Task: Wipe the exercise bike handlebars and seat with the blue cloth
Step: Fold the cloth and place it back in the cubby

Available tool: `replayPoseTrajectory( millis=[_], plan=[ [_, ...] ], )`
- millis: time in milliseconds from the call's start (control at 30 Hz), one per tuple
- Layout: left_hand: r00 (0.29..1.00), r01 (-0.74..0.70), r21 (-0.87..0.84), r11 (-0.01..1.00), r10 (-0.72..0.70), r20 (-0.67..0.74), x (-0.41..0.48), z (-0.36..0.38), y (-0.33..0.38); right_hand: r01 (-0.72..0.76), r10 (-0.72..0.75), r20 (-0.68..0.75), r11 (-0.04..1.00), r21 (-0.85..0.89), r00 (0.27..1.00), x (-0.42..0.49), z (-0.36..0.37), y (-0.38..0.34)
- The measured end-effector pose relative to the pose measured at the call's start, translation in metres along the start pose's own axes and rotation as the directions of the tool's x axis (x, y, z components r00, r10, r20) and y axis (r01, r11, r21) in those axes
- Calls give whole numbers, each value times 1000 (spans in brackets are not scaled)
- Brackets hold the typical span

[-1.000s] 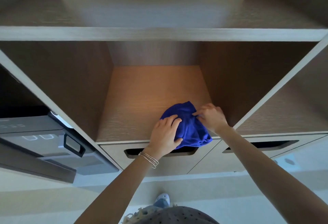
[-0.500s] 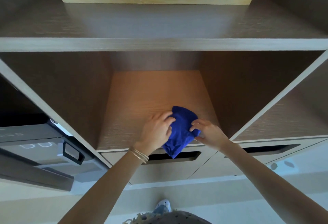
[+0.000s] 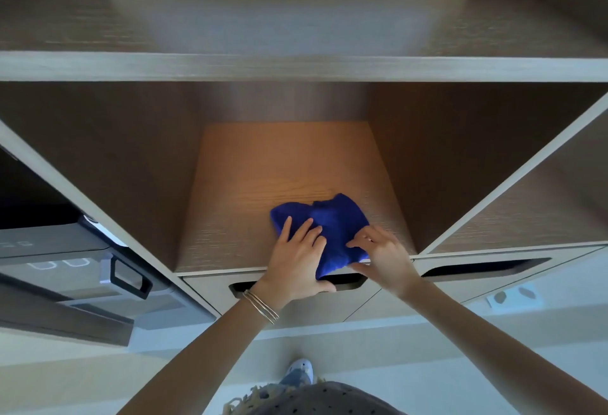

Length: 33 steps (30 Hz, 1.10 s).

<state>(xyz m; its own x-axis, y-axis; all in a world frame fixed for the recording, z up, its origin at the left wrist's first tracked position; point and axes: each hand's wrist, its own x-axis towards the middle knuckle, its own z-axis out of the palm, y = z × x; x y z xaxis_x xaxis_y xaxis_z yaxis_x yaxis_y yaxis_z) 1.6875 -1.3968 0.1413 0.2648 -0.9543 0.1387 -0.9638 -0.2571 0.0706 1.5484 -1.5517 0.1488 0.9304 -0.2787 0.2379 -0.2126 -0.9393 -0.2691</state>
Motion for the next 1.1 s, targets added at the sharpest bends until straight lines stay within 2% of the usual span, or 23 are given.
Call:
replayPoseTrajectory(
  millis=[100, 167, 233, 300, 400, 500, 633, 700, 800, 967, 1100],
  plan=[
    [999, 5, 59, 998, -2, -44, -3, 6, 6, 30, -30, -32, 999, -30, 999, -7, 8, -7],
    [993, -11, -6, 1000, 10, -117, -4, 8, 1, 45, -46, -5, 995, -92, 999, -11, 10, -4],
    [987, -20, -107, 994, 2, -163, -5, 8, -5, 52, -58, -46, 991, -121, 997, -10, 9, 0],
    [980, -9, -165, 986, -24, -199, -8, 4, -9, 53, -61, -84, 995, -89, 995, -5, 6, 1],
    [966, 47, -257, 965, -110, -234, -12, -5, -12, 28, -27, -26, 998, 59, 999, 3, -5, 0],
    [964, 125, -379, 917, -202, -170, -15, -25, -12, -17, 17, 2, 974, 227, 1000, 9, -21, -3],
    [958, 180, -408, 895, -253, -132, -16, -49, -12, -8, 3, 14, 935, 354, 1000, 14, -39, -9],
    [962, 189, -485, 854, -261, -85, -16, -60, -14, -23, -1, 63, 924, 383, 998, 16, -50, -11],
    [968, 229, -634, 739, -244, 65, -14, -73, -17, -47, -14, 146, 911, 409, 989, 21, -67, -15],
    [954, 297, -751, 590, -216, 208, -8, -79, -19, -83, -22, 227, 893, 442, 974, 29, -78, -13],
    [951, 306, -716, 627, -233, 201, 2, -79, -23, -83, -2, 199, 906, 415, 980, 39, -78, -9]
  ],
)
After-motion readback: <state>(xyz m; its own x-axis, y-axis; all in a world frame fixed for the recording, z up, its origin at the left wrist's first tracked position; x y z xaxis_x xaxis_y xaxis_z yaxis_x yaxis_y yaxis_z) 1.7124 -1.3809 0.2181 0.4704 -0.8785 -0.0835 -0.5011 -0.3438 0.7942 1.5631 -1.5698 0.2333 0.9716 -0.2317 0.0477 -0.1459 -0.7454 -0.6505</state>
